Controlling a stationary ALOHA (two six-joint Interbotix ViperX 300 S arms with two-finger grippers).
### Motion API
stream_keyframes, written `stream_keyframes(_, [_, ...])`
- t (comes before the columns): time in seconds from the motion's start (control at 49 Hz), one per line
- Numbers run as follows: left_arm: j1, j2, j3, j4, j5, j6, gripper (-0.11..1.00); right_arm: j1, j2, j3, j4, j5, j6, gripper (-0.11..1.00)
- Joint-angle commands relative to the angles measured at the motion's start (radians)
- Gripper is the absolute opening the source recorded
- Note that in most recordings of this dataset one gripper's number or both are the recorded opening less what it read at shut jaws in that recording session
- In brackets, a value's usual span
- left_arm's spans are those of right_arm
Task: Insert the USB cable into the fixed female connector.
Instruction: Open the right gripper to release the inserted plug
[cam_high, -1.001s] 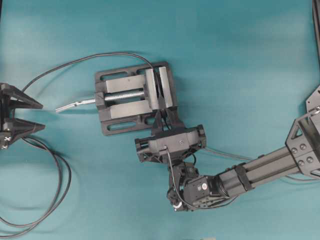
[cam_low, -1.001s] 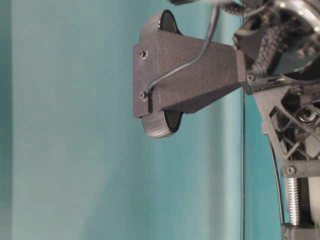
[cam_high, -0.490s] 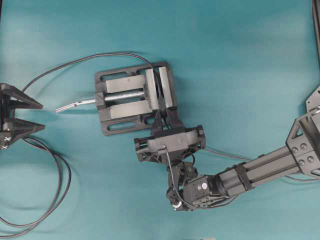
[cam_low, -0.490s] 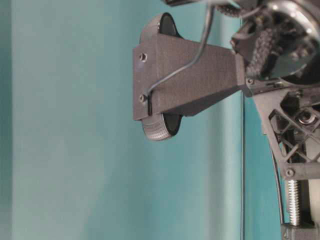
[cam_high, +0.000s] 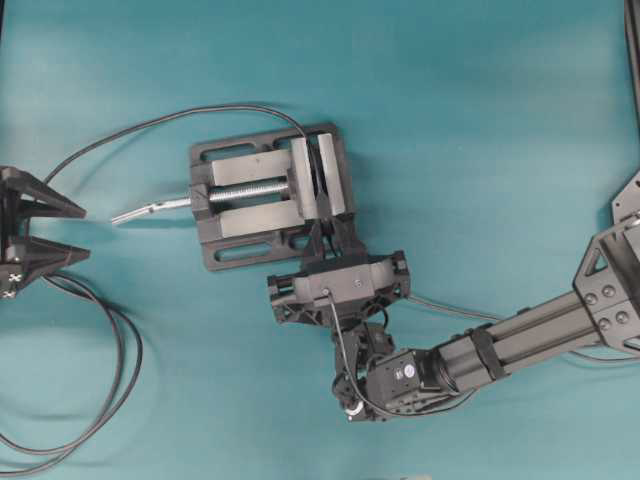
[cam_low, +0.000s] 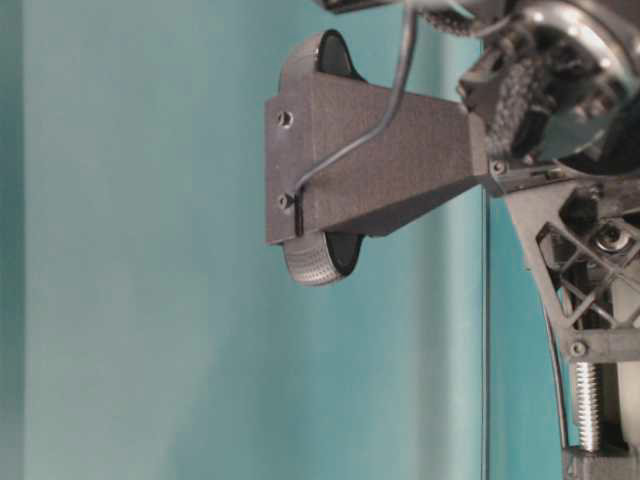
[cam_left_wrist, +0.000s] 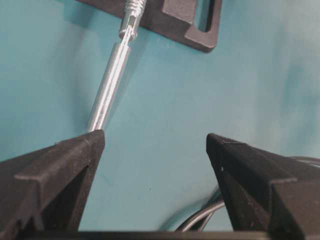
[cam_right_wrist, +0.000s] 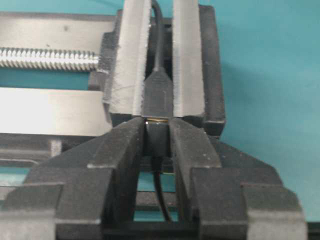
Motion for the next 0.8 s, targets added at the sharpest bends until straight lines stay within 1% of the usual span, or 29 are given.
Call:
stream_keyframes(0.0, [0.002,0.006,-0.011,0.003,-0.005,-0.012,0.99,-0.095,-0.04,-0.003,-0.02,0.0,0.002,0.23])
stream_keyframes(0.143, [0.002,0.006,-0.011,0.003,-0.005,-0.012,0.99,-0.087,-0.04,-0.006,-0.02,0.0,0.002,0.42])
stream_keyframes(0.204, [0.002,0.006,-0.011,0.003,-0.005,-0.012,0.99,-0.081,-0.04,-0.008,-0.02,-0.002,0.002,0.46])
stream_keyframes(0.306, [0.002,0.006,-0.011,0.003,-0.005,-0.012,0.99,-0.064,-0.041,-0.011,-0.018,-0.002,0.002,0.47])
stream_keyframes(0.551, [0.002,0.006,-0.011,0.003,-0.005,-0.011,0.99,0.009,-0.04,-0.044,-0.012,-0.003,-0.003,0.48])
stream_keyframes(0.776, [0.002,0.006,-0.011,0.003,-0.005,-0.011,0.99,0.063,-0.04,-0.067,0.028,-0.009,-0.003,0.48])
